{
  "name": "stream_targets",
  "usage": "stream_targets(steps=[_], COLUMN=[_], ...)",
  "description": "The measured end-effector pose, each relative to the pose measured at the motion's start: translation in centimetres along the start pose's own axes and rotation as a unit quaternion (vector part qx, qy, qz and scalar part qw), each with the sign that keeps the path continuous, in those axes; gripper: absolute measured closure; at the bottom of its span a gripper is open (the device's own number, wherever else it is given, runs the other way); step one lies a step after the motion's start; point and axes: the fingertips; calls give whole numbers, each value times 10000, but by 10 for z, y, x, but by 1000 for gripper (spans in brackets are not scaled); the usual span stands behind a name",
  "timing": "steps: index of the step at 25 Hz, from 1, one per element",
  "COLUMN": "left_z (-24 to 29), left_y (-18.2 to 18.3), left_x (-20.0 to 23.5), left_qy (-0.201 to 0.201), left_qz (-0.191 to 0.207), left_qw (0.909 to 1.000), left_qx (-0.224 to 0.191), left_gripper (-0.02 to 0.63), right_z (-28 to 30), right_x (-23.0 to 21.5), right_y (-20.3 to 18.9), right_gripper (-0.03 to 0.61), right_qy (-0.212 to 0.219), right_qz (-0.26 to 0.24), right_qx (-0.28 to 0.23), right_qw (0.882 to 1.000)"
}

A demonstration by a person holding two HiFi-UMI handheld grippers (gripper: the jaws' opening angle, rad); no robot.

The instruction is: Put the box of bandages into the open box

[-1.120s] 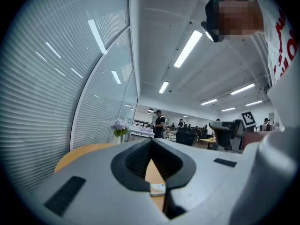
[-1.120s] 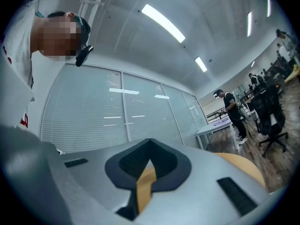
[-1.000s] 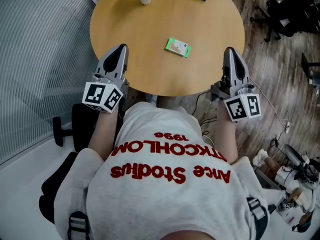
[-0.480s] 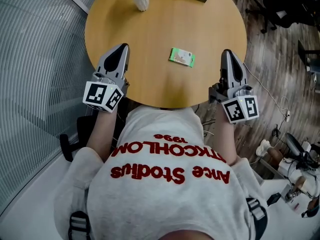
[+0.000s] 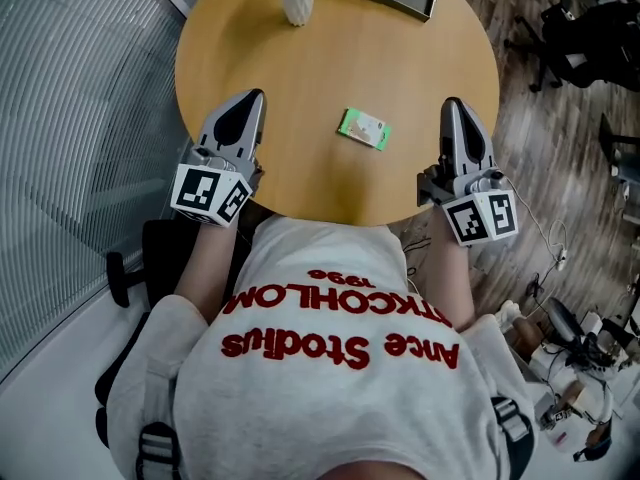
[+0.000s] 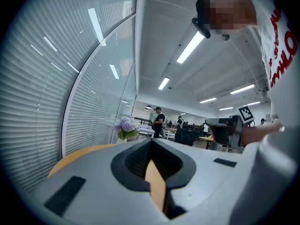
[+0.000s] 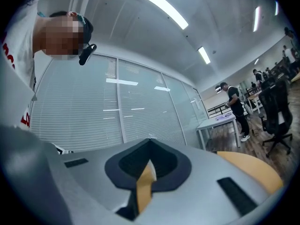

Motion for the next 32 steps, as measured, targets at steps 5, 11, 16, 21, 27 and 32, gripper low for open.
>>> stream_targets(steps=[5, 11, 16, 21, 27, 32], left_z=[9, 14, 14, 12, 8, 5], left_y=[-3, -25, -48, -65, -77, -87], left_x=[-12, -21, -28, -27, -35, -39], left_qy=[91, 113, 111, 153, 34, -6], left_qz=[90, 59, 69, 59, -71, -226], left_qw=[9999, 9998, 9996, 9993, 9987, 9970], left_qx=[5, 127, 236, 321, 500, 738], left_gripper=[611, 611, 611, 611, 611, 611], right_z=[3, -4, -10, -13, -18, -25], right_x=[-15, -24, -20, -9, 13, 11], right_y=[-2, -39, -98, -174, -278, -330], right_gripper=[575, 575, 574, 471, 301, 244], right_qy=[177, 283, 530, 941, 1753, 2205], right_qz=[29, 45, -331, -489, -1340, -2308], right_qx=[94, 536, 1378, 2290, 3491, 4192], right_qw=[9998, 9982, 9885, 9676, 9107, 8499])
Point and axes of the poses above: the fingertips, and each gripper's own axes: z forward along the fingers, x to its left, y out of its top, and after that the axes turned 6 degrees about -x, right-handed
